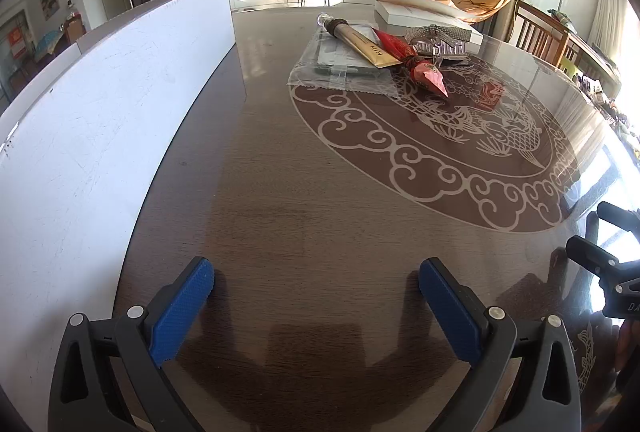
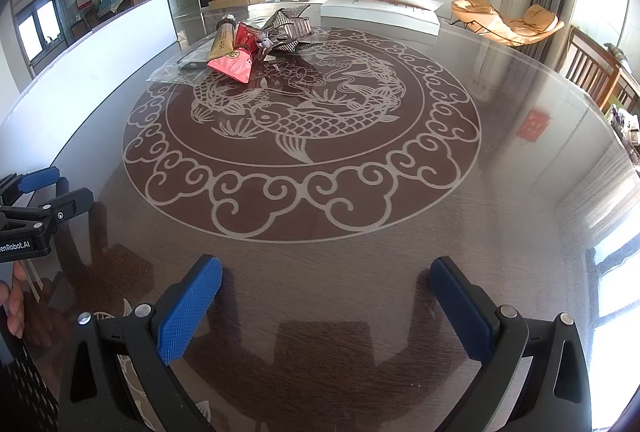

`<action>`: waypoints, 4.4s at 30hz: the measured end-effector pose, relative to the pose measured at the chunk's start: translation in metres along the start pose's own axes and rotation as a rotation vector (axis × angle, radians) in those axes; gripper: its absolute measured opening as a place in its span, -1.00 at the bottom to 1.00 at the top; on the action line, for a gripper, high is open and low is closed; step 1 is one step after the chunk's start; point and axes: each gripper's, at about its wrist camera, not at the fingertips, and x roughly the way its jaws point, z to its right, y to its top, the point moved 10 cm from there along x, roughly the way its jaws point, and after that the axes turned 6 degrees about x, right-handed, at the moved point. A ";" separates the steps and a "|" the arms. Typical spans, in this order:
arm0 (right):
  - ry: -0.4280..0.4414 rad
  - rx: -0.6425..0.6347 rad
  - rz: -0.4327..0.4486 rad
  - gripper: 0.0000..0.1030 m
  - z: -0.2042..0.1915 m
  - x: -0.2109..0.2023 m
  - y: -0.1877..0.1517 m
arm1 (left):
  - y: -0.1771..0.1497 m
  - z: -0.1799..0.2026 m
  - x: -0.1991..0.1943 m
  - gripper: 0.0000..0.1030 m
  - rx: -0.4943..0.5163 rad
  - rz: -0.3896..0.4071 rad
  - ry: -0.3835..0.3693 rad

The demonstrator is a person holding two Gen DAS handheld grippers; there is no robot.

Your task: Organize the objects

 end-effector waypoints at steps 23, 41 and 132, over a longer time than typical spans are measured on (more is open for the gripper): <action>0.000 0.000 0.000 1.00 0.000 0.000 0.000 | 0.000 0.000 0.000 1.00 0.001 0.000 0.001; -0.009 0.018 0.001 1.00 0.003 0.002 0.002 | 0.003 0.000 -0.001 1.00 -0.001 -0.001 -0.001; -0.056 -0.221 0.203 0.77 0.054 -0.051 0.000 | 0.065 0.013 -0.004 1.00 -0.017 0.044 -0.136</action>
